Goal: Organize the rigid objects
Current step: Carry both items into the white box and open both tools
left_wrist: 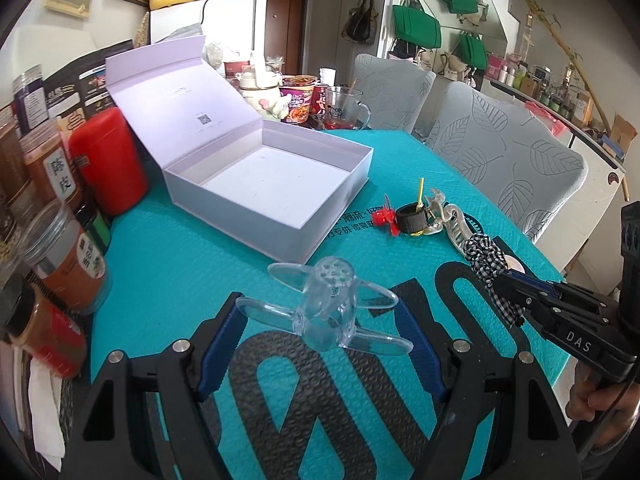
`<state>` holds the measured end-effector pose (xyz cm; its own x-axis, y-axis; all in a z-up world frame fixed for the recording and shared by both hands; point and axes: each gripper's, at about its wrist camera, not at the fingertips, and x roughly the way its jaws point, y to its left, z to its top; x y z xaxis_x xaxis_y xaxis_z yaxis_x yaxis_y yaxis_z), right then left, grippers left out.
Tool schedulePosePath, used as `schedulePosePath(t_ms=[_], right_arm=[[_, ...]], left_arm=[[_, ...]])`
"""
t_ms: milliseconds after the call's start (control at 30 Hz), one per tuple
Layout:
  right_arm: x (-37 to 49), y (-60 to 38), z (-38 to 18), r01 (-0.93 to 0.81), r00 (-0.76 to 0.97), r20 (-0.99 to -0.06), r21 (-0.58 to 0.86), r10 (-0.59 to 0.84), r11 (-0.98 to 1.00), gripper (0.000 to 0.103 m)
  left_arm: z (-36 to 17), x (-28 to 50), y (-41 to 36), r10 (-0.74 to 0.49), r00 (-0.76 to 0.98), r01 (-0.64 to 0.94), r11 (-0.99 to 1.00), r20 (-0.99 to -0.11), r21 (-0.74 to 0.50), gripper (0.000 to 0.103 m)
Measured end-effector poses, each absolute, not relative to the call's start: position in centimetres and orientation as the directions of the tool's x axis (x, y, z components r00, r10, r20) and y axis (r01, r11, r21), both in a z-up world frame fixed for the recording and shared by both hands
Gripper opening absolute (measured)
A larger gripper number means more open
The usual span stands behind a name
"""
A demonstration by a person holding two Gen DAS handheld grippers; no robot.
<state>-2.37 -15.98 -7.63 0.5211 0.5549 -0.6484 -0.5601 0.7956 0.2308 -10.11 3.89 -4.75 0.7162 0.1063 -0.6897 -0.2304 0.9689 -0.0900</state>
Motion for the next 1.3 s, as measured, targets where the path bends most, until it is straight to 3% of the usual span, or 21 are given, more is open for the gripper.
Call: schedulePosePath(t_ms=[433,1300], right_arm=[[-6.0,-12.8,-7.1,-0.681,0.427,-0.631,0.247,0.648,0.689,0.016],[1.0,-5.1,-0.4,-0.766,0.446,-0.579,0.147,0.683,0.625,0.016]], left_arm=[[-3.6,-13.6,5.3,0.180,0.726,-0.295,0.953,-0.663,-0.065,0.076],[1.5,-4.3,11.0,0.231,0.779,-0.302,0.953,-0.582,-0.027,0.076]])
